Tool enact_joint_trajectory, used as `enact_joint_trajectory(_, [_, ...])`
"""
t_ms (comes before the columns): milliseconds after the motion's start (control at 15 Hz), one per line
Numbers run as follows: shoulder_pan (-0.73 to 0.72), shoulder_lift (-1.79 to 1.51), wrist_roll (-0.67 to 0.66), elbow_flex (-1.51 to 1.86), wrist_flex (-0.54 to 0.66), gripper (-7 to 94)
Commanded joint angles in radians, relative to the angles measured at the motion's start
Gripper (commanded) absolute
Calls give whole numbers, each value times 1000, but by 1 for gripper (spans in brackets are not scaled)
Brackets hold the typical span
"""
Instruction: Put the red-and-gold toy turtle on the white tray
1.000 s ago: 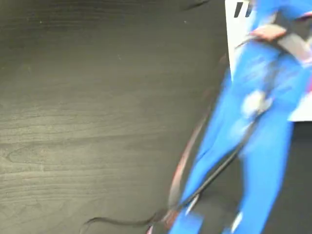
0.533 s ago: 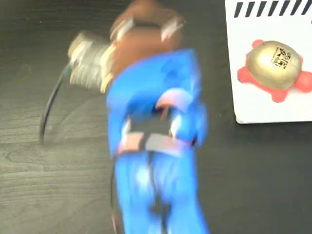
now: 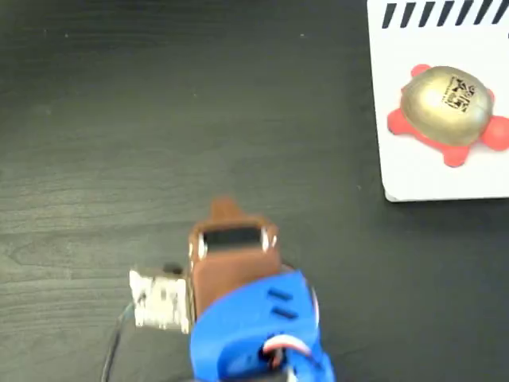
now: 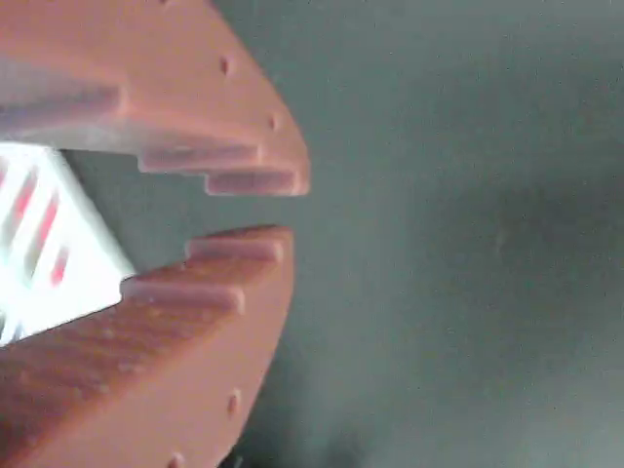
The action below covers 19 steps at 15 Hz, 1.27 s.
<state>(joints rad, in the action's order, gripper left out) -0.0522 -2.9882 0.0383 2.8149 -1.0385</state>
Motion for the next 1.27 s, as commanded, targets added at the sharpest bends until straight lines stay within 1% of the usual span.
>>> enact_joint_trajectory(0, [-2, -107, 5, 46, -51, 0])
enact_joint_trajectory(133, [11, -156, 15, 97, -106, 0])
enact_joint_trajectory(200, [15, -189, 23, 97, -155, 0])
enact_joint_trajectory(333, [11, -264, 0, 104, -222, 0])
enact_joint_trajectory(1200, [6, -264, -11, 104, -222, 0])
